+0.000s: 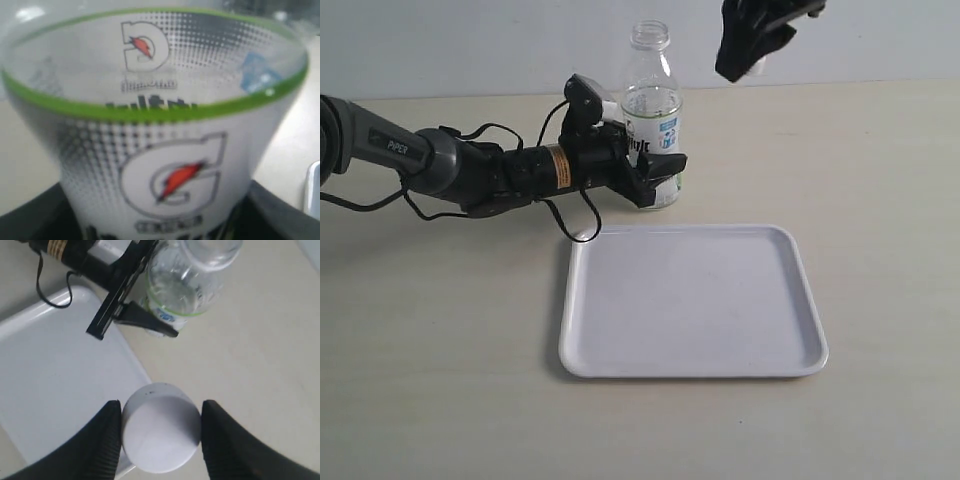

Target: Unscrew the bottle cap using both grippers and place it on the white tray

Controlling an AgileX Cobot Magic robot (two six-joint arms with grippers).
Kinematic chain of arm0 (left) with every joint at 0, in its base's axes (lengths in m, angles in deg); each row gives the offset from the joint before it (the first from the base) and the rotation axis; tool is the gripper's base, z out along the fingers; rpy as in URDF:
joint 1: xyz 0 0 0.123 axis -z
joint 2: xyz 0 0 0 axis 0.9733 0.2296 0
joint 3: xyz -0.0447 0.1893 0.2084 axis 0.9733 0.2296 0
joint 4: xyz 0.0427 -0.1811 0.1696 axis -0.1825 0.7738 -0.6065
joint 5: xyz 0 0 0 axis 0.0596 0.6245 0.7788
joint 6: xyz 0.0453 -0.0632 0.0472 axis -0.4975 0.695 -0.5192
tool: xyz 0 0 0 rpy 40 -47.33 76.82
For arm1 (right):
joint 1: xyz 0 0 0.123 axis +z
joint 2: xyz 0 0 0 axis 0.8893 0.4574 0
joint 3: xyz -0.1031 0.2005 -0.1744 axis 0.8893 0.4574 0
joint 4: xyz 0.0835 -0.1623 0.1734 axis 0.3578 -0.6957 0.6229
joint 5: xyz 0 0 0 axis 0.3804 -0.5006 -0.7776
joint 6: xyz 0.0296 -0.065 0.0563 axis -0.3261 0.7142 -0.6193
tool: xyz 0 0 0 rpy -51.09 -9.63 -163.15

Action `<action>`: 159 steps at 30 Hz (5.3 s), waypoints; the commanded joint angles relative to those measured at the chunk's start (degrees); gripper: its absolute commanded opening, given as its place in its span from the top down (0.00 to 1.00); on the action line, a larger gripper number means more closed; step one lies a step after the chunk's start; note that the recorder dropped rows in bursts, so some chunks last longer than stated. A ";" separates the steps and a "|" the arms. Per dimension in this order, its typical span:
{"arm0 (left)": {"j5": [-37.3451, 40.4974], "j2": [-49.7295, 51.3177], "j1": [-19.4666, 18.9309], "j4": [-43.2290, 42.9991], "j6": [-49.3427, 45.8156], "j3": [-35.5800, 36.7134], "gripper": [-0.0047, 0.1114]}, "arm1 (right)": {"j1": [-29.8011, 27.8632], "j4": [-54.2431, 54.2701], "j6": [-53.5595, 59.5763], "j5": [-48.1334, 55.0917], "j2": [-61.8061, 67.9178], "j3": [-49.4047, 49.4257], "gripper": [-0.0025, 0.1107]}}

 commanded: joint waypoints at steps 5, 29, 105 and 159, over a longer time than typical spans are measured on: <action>0.27 -0.03 -0.11 -0.12 -0.79 -0.29 0.96 | -0.04 3.27 -0.34 -0.09 -1.55 10.81 0.98; -0.05 -0.03 -0.11 -0.66 -0.79 -0.29 0.96 | 11.02 3.61 -7.99 -17.27 8.42 26.22 0.98; 0.44 -0.03 -0.11 3.22 -0.40 -0.29 0.19 | 12.56 -5.12 -16.32 -18.39 5.37 24.42 0.31; -17.61 -7.43 -22.08 -26.97 33.26 -0.29 0.12 | 12.56 -9.30 -23.01 -12.95 -19.18 24.52 0.31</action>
